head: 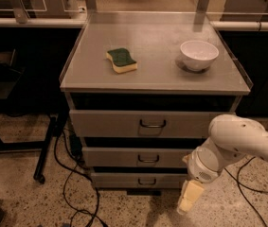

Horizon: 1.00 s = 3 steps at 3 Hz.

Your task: Open middle drawer

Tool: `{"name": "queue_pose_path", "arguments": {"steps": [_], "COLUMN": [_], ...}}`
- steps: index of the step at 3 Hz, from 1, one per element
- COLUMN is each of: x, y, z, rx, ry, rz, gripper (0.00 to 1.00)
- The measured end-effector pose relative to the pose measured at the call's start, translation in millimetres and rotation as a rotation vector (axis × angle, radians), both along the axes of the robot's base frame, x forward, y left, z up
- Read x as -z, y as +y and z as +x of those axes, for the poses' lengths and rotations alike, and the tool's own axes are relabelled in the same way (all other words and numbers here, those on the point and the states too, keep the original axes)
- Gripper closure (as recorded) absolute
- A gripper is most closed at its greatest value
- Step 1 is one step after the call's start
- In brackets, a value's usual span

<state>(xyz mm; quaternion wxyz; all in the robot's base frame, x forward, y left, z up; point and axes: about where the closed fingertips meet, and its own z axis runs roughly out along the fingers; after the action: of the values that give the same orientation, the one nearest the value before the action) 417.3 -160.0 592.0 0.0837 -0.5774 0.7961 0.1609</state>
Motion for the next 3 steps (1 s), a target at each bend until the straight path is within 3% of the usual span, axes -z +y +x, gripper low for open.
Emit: {"name": "queue_pose_path", "arguments": {"steps": [1,3], "x": [49.8,49.8], "y": [3.3,5.5], "z": [56.6,52.9], "rx": [0.068,0.062], "ry": [-0.011,-0.025], "rz": [0.046,0.058], "gripper": [0.0,0.0]}}
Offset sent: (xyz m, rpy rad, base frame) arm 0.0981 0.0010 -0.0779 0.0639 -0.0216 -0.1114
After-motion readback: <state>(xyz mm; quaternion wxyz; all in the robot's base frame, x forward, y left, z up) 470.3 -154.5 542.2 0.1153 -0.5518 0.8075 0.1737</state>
